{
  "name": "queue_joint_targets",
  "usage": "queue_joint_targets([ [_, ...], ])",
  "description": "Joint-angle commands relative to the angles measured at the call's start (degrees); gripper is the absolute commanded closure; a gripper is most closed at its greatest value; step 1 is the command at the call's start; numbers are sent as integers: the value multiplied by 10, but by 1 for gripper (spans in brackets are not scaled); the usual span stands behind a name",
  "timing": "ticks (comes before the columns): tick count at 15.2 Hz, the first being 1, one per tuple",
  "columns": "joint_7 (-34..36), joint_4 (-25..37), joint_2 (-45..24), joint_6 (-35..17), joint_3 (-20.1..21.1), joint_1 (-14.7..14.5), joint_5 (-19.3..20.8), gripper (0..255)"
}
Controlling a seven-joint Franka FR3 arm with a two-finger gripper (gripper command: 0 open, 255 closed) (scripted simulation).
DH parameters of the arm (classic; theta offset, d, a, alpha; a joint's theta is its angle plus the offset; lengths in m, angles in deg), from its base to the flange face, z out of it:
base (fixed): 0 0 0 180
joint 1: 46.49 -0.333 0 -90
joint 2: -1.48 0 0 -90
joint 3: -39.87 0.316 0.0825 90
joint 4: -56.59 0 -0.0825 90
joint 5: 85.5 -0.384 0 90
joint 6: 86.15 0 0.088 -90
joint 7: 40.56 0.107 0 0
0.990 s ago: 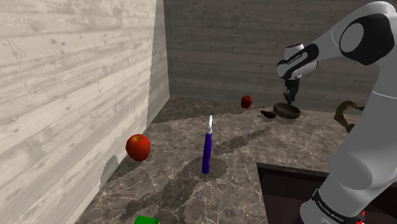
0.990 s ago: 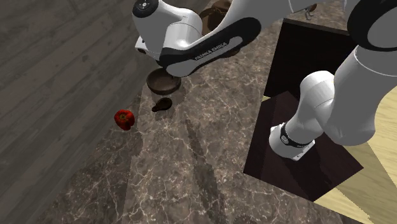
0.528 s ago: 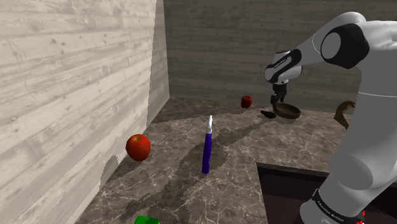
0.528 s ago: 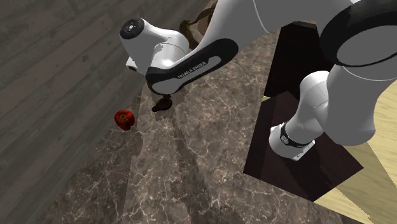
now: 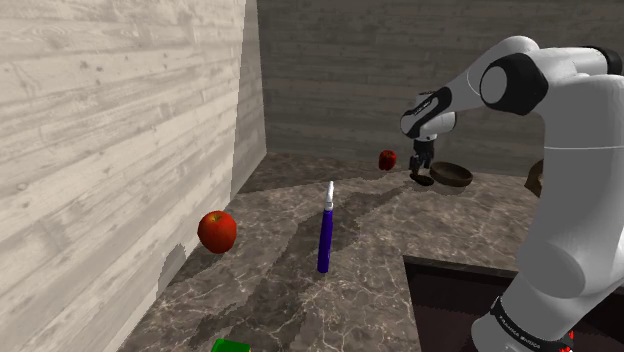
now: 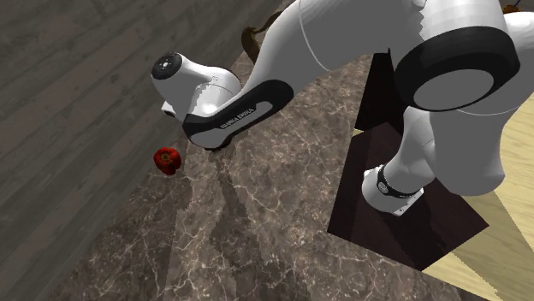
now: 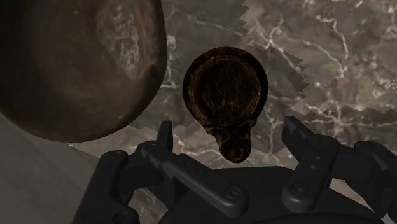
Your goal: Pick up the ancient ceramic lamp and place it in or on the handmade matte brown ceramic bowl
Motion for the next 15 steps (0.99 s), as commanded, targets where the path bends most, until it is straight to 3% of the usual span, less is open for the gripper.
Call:
queue_joint_targets([
  [1,-1,-2,-11,-12,2,2,-4,0],
  [4,-5,-7,-28,-34,4,7,-9,0],
  [12,-5,-7,-28,-34,4,7,-9,0],
  [13,-5,-7,-28,-34,4,7,-9,255],
  [15,-5,-7,-28,-34,4,8,-9,255],
])
